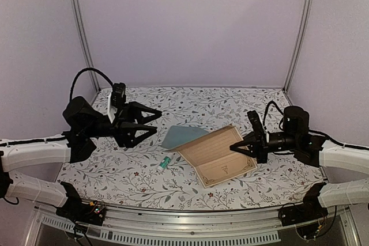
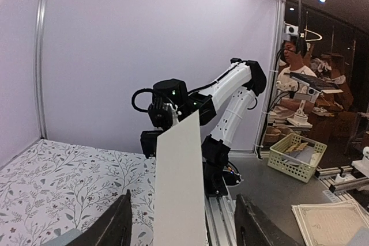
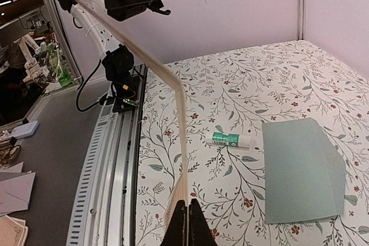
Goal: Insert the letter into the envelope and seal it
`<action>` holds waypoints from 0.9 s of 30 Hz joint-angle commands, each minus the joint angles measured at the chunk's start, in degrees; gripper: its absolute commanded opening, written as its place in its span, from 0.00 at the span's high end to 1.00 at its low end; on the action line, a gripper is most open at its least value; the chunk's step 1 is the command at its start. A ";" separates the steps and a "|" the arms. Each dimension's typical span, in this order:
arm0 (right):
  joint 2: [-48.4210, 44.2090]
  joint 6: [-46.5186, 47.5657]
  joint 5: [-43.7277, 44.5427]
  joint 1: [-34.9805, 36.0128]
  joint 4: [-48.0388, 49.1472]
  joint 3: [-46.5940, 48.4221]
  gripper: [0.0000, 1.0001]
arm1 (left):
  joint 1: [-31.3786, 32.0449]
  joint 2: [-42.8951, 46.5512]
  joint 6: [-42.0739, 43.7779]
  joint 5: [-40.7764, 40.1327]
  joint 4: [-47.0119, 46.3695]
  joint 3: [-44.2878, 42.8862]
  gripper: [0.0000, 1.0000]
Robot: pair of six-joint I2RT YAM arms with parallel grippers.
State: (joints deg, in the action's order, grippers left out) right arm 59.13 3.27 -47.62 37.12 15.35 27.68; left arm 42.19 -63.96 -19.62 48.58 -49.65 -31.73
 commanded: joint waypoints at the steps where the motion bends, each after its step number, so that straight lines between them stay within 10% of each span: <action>1: -0.52 5.78 -0.04 0.32 -1.66 1.46 1.00 | -3.71 -0.97 -9.69 -3.13 0.60 -0.47 0.40; 11: 0.03 7.01 -1.08 0.58 -5.58 6.06 1.00 | -0.98 -15.96 -0.13 9.22 13.31 -11.80 0.44; 27: -0.95 4.79 -0.39 1.44 -6.32 8.97 1.00 | 5.99 -23.05 16.33 -4.77 32.91 -20.79 0.43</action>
State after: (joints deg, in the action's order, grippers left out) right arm 59.94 8.95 -48.58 38.17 9.82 35.00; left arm 48.12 -87.13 -6.98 50.15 -21.54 -50.98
